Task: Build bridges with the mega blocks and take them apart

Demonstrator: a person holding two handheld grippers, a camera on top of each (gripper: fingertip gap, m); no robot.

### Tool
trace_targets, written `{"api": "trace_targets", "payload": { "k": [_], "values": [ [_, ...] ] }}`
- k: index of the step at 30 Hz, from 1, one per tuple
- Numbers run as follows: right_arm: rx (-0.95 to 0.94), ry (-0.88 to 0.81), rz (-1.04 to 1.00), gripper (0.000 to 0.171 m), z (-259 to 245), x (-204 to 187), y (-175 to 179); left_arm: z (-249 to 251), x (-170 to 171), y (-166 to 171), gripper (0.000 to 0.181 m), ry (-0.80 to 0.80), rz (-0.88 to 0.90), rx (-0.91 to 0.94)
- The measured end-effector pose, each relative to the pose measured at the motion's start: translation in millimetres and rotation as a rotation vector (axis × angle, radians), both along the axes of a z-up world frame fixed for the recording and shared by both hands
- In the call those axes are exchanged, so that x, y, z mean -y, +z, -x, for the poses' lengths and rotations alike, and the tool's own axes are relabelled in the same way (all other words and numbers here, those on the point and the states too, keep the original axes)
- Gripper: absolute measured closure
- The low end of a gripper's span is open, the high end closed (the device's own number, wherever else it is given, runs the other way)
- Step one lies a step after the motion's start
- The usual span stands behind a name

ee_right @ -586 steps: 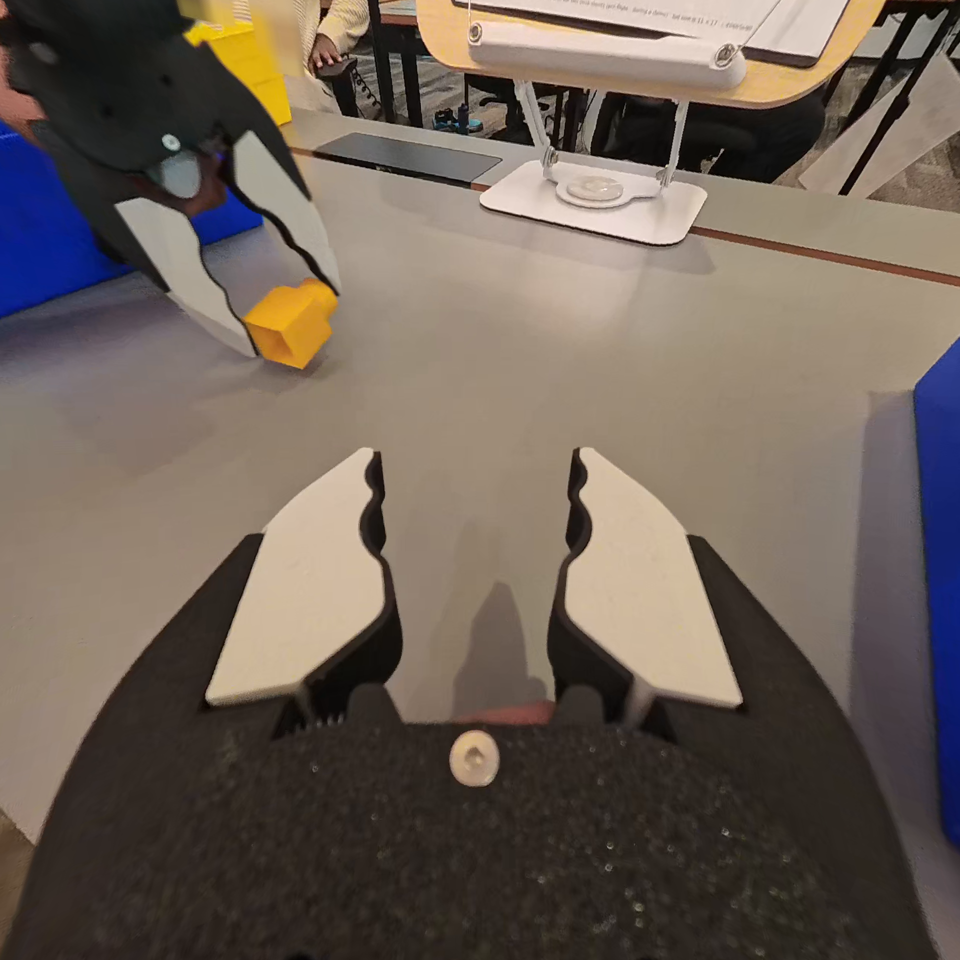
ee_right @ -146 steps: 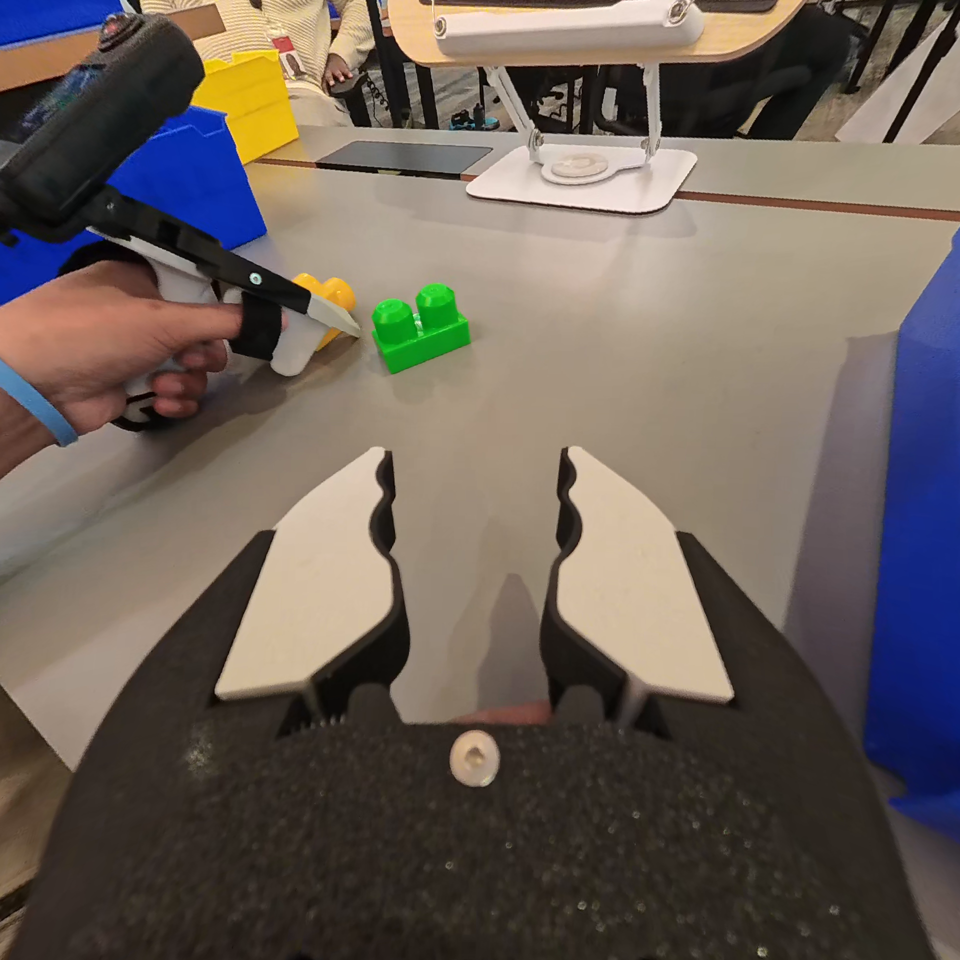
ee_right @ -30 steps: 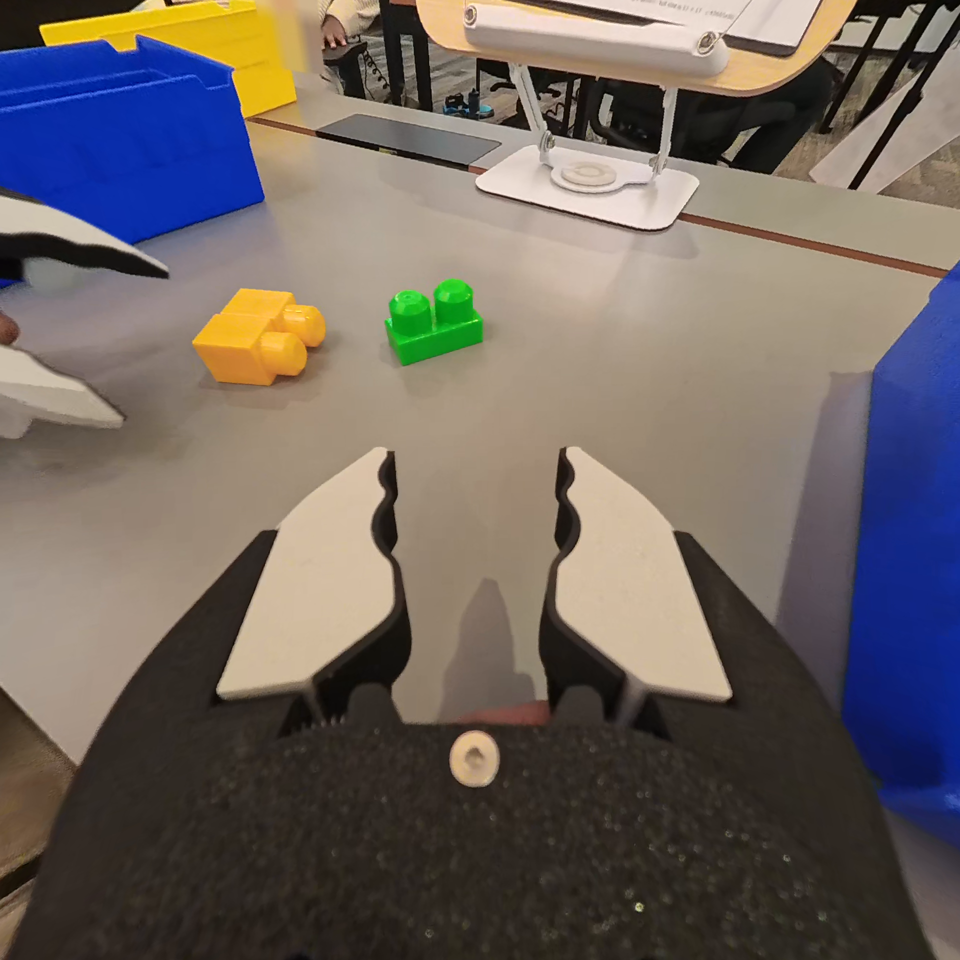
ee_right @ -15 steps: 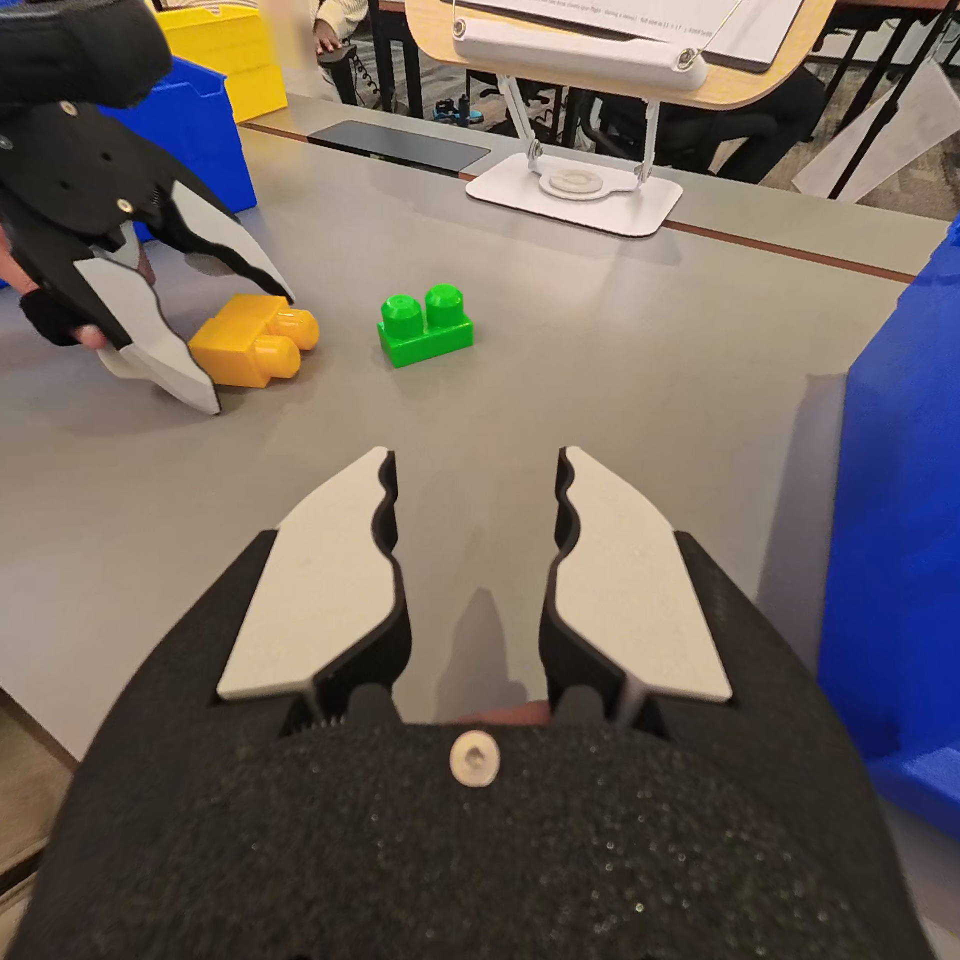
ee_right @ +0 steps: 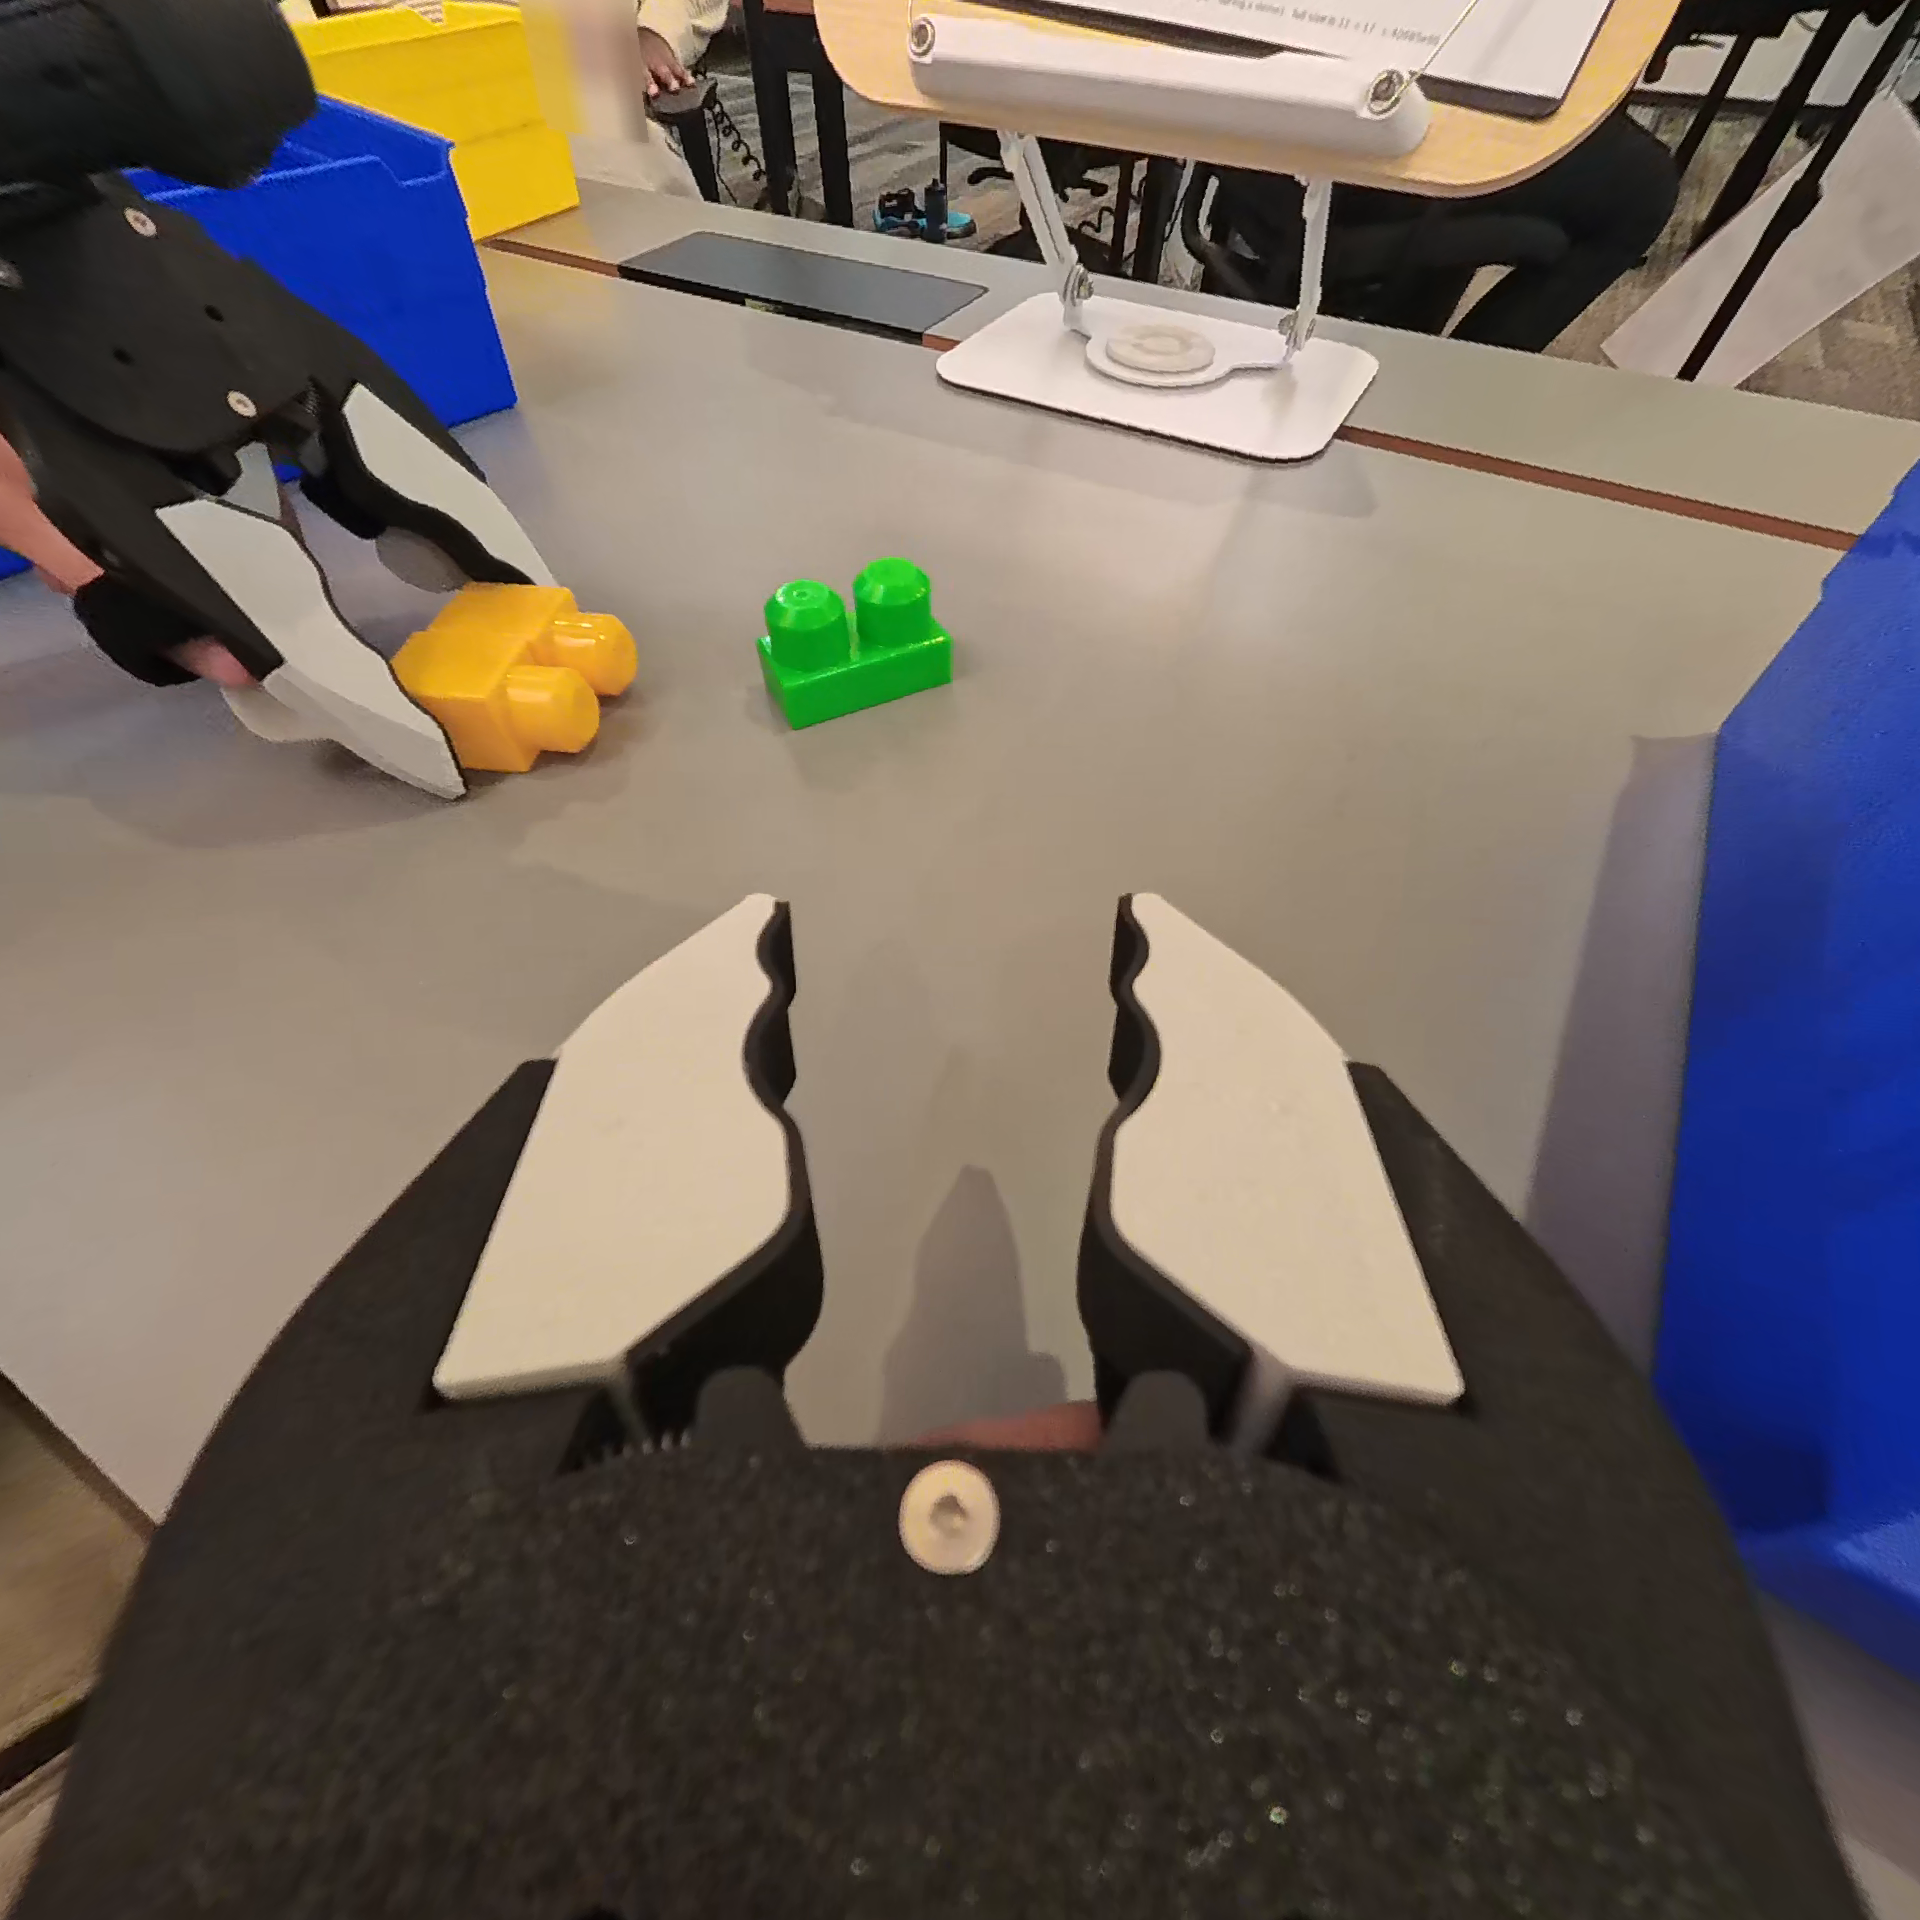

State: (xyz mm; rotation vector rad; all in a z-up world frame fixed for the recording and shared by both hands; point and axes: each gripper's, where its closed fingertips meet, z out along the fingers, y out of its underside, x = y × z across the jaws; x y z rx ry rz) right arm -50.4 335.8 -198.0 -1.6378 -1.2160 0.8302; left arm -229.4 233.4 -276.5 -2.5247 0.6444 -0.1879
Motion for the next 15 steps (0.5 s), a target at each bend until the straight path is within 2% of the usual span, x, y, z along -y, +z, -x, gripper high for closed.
{"api": "trace_targets", "payload": {
  "k": [10, 15],
  "values": [
    [-0.001, -0.001, -0.004, 0.113, -0.4, 0.4, 1.5, -3.6, 1.1, 0.0, 0.102, -0.04, 0.005, -0.011],
    [-0.003, -0.003, -0.005, 0.113, -0.3, 0.2, 2.5, -6.4, 2.6, 3.0, 0.103, -0.057, -0.047, -0.05]
  ]
}}
